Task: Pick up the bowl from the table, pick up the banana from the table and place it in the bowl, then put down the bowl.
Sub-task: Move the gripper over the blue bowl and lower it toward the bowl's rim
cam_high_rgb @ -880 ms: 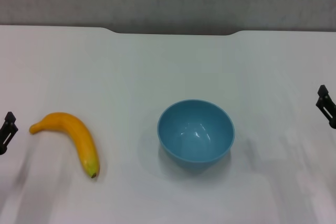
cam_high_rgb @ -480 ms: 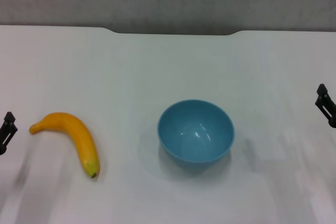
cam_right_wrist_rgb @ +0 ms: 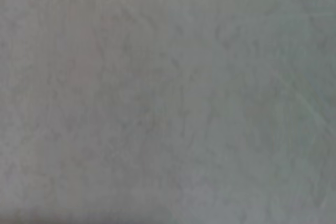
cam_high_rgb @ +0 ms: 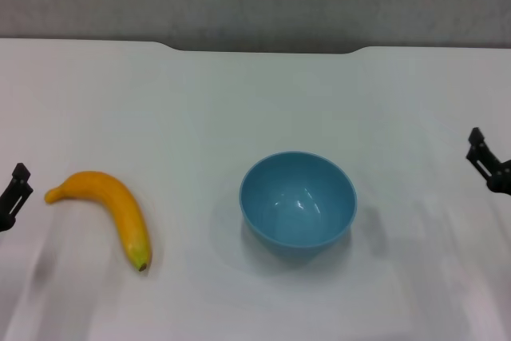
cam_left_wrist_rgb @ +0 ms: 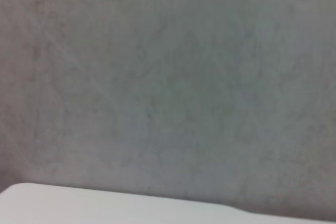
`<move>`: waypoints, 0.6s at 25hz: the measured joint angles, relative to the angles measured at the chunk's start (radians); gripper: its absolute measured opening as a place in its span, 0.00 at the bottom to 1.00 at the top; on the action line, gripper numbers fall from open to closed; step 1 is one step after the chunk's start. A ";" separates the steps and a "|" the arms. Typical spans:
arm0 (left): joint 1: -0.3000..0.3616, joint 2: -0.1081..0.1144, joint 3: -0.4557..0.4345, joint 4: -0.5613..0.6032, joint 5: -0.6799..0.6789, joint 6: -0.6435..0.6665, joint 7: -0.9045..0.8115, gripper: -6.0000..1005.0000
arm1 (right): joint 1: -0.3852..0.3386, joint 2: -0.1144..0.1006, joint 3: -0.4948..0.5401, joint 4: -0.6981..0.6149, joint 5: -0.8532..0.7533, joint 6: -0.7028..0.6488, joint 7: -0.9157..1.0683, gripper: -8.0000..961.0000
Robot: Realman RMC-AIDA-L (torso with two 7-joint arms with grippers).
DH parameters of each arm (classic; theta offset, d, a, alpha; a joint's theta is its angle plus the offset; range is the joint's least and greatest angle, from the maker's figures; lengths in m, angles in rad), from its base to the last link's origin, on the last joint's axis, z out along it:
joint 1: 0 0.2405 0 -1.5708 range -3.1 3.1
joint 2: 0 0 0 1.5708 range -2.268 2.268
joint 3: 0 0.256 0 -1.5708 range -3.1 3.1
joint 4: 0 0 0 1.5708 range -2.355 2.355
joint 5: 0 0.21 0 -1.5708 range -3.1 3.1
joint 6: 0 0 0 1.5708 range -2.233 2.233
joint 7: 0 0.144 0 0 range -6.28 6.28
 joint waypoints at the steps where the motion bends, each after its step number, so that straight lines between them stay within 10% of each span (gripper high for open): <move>1: 0.012 0.002 0.008 -0.021 0.000 0.007 -0.006 0.85 | -0.004 -0.001 0.000 -0.018 0.000 0.020 -0.002 0.91; 11: 0.198 0.018 0.009 -0.426 0.087 0.197 -0.141 0.85 | -0.093 -0.005 0.062 -0.375 -0.002 0.365 -0.216 0.90; 15: 0.282 0.021 -0.023 -0.706 0.244 0.505 -0.246 0.85 | -0.119 -0.006 0.116 -0.546 -0.002 0.581 -0.256 0.90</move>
